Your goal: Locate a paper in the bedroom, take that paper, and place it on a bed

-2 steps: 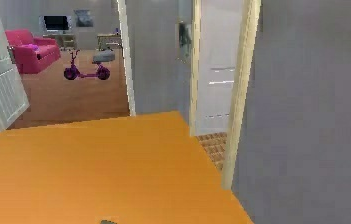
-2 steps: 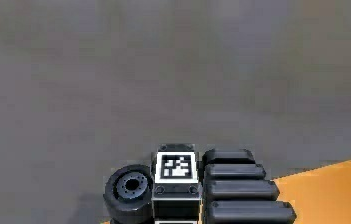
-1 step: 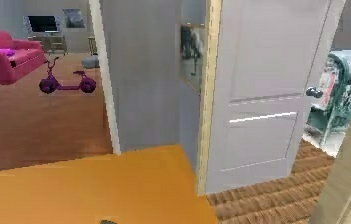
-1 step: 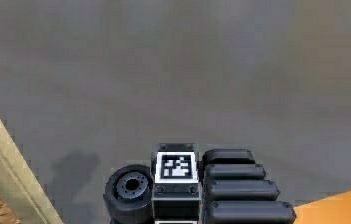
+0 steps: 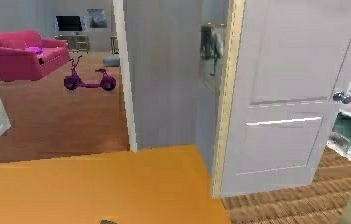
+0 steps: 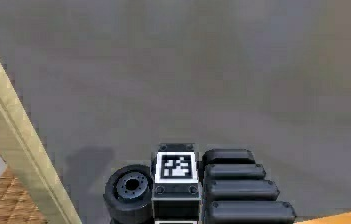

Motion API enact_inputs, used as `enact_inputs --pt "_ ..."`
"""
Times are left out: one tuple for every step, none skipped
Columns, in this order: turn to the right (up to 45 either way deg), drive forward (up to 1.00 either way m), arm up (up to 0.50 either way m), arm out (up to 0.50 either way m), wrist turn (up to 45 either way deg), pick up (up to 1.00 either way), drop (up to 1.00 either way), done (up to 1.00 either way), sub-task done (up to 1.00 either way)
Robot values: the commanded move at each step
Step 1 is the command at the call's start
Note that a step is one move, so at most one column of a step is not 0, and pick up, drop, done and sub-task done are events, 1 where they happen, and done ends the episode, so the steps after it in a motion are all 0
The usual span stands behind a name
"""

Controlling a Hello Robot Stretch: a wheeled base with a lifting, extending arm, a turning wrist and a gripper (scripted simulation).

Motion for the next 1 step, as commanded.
enact_inputs --pt "0.0 0.45 0.0 0.0 0.0 0.0 0.0 0.0 0.0"
